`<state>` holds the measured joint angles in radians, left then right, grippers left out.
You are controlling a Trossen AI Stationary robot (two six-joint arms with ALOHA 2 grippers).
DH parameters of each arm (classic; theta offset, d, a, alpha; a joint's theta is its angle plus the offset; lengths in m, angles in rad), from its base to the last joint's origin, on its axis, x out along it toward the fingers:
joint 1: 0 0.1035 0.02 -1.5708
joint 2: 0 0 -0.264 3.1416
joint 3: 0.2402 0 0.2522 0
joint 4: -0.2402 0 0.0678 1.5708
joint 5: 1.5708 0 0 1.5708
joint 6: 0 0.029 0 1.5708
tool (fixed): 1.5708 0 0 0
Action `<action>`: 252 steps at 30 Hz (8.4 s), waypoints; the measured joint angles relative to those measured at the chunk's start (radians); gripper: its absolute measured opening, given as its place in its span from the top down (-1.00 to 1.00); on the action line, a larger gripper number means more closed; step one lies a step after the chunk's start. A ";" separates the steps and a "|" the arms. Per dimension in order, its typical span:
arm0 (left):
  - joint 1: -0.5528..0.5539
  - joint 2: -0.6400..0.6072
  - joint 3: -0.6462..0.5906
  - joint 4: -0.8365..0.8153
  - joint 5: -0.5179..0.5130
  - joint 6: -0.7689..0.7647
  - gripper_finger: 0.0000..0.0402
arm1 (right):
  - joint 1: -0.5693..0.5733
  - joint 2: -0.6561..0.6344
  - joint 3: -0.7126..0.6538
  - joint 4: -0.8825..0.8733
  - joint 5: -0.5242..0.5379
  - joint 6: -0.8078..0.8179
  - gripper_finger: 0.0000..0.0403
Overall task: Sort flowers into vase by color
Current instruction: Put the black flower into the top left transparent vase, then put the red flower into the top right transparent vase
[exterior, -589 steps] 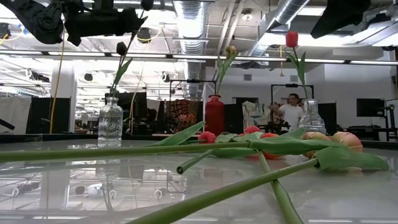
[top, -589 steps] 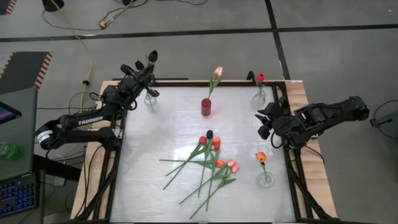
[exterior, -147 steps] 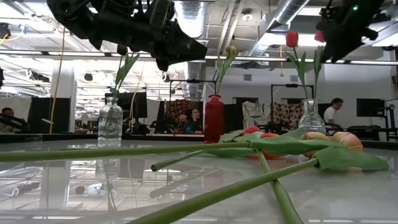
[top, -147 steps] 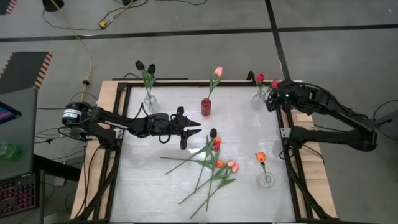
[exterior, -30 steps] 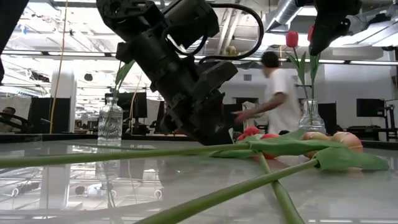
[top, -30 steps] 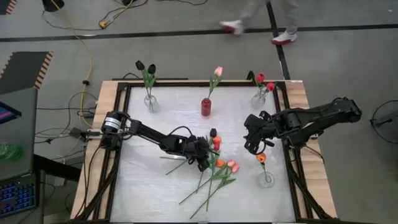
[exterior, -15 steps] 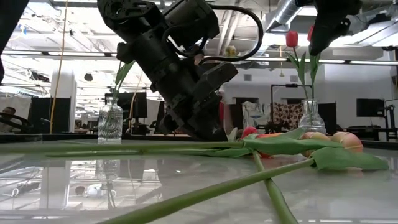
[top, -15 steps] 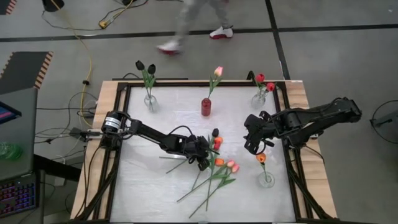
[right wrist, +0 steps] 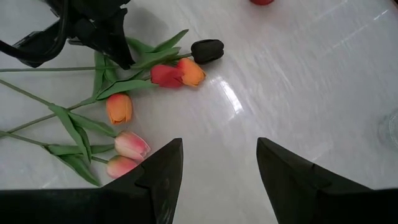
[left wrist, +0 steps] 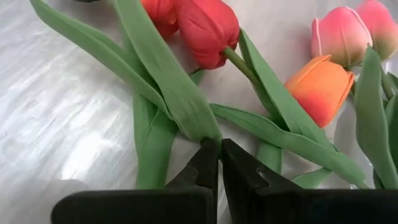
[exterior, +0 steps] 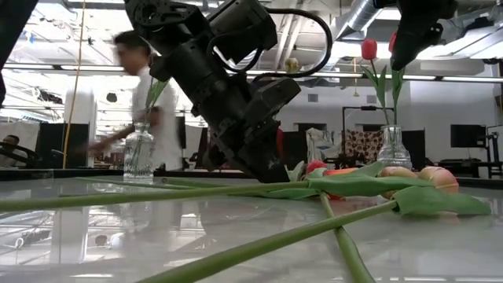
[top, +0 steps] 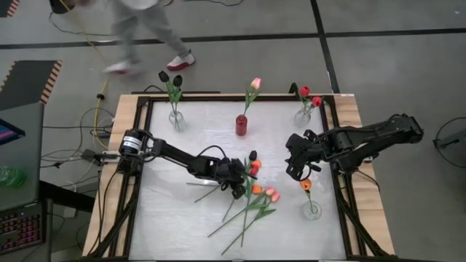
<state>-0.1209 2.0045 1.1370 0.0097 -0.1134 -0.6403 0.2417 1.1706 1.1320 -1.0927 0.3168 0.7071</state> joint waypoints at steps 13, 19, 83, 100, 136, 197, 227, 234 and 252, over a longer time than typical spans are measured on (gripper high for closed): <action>0.014 0.000 -0.001 0.008 0.050 -0.033 0.76 | 0.000 0.000 0.000 0.000 0.000 0.000 -0.15; 0.014 0.000 -0.001 0.013 0.052 -0.036 0.51 | 0.000 0.000 0.000 0.000 -0.001 -0.001 -0.15; 0.087 -0.945 -0.501 0.492 -0.680 0.715 1.00 | 0.000 0.000 0.000 0.006 0.001 -0.005 -0.15; 0.408 -1.193 -0.820 0.998 -0.564 1.122 1.00 | 0.000 0.000 0.000 0.010 0.003 -0.008 -0.15; 0.574 -1.186 -0.832 0.893 -0.597 0.950 1.00 | 0.000 0.000 0.000 0.010 0.003 -0.007 -0.15; 0.083 -1.088 -0.831 0.595 -0.328 0.616 0.25 | 0.000 0.000 0.000 0.010 0.000 -0.007 -0.15; 0.071 -0.215 -0.042 0.021 0.083 0.243 0.25 | 0.000 0.000 0.000 0.009 -0.001 -0.008 -0.15; 0.053 -0.126 0.024 0.024 0.213 0.034 0.25 | 0.000 0.000 0.000 0.009 -0.002 -0.007 -0.15; -0.022 -0.037 0.027 0.055 0.260 -0.139 0.25 | 0.000 0.000 0.000 0.027 -0.002 -0.007 -0.15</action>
<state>-0.1425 1.9673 1.1636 0.0645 0.1461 -0.7793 0.2417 1.1706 1.1316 -1.0660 0.3153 0.6998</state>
